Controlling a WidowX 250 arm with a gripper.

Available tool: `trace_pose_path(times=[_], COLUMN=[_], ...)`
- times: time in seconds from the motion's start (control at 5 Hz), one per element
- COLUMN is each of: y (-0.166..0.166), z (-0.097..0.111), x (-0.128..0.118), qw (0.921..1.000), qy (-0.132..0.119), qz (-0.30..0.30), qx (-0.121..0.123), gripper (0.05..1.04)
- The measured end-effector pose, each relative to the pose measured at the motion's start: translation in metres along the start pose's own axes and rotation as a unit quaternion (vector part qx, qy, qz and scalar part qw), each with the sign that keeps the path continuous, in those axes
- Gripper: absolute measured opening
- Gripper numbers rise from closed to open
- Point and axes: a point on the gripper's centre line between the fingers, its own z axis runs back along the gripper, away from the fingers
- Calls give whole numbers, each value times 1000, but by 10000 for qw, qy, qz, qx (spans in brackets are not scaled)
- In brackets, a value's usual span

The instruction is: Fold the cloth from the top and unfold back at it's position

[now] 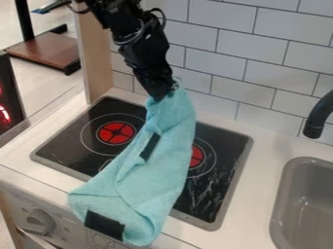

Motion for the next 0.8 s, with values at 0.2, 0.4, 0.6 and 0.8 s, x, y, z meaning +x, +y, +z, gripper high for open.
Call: trace_pose_path(times=[0.2, 0.4, 0.6, 0.8], y=[-20, -30, -40, -40], z=[11, 22, 25, 17], x=[-18, -36, -53, -73], qw=[9986, 9950, 9910, 9861], qy=[-69, -164, -138, -83], qz=[-482, -908, -1244, -1606], qx=[-223, -380, -474, -414], gripper=[48, 48, 48, 48])
